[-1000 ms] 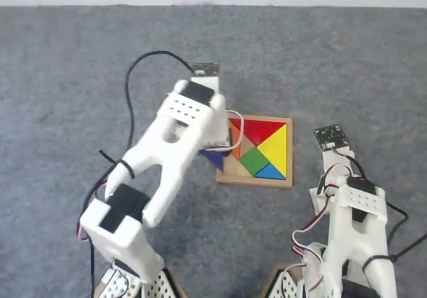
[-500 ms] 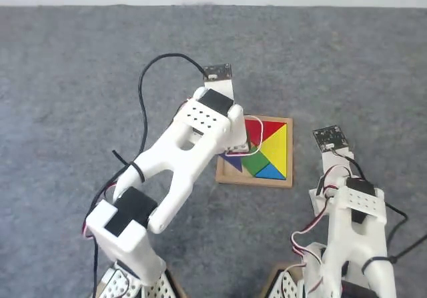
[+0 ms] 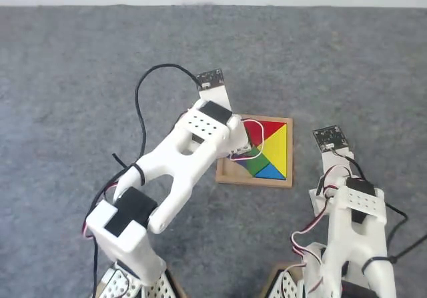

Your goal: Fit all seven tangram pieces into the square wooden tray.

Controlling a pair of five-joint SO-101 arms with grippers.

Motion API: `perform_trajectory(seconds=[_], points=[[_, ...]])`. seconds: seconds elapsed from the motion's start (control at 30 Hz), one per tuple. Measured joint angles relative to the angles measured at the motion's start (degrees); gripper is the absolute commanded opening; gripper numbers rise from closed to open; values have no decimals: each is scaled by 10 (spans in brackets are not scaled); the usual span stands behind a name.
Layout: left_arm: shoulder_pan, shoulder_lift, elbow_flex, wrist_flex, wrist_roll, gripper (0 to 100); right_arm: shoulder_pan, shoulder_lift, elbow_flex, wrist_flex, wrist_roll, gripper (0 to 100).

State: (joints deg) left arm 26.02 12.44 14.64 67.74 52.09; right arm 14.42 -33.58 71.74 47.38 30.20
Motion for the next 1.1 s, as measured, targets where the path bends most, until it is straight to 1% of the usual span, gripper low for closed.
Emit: perform_trajectory(seconds=[0.2,0.4,0.47,1.1], points=[[2,0,0,-7,4,41,0,0,0,0,0,9],[18,0,0,-9,4,155,0,0,0,0,0,9],[19,0,0,-9,4,175,0,0,0,0,0,9],[20,0,0,-9,4,181,0,0,0,0,0,8]])
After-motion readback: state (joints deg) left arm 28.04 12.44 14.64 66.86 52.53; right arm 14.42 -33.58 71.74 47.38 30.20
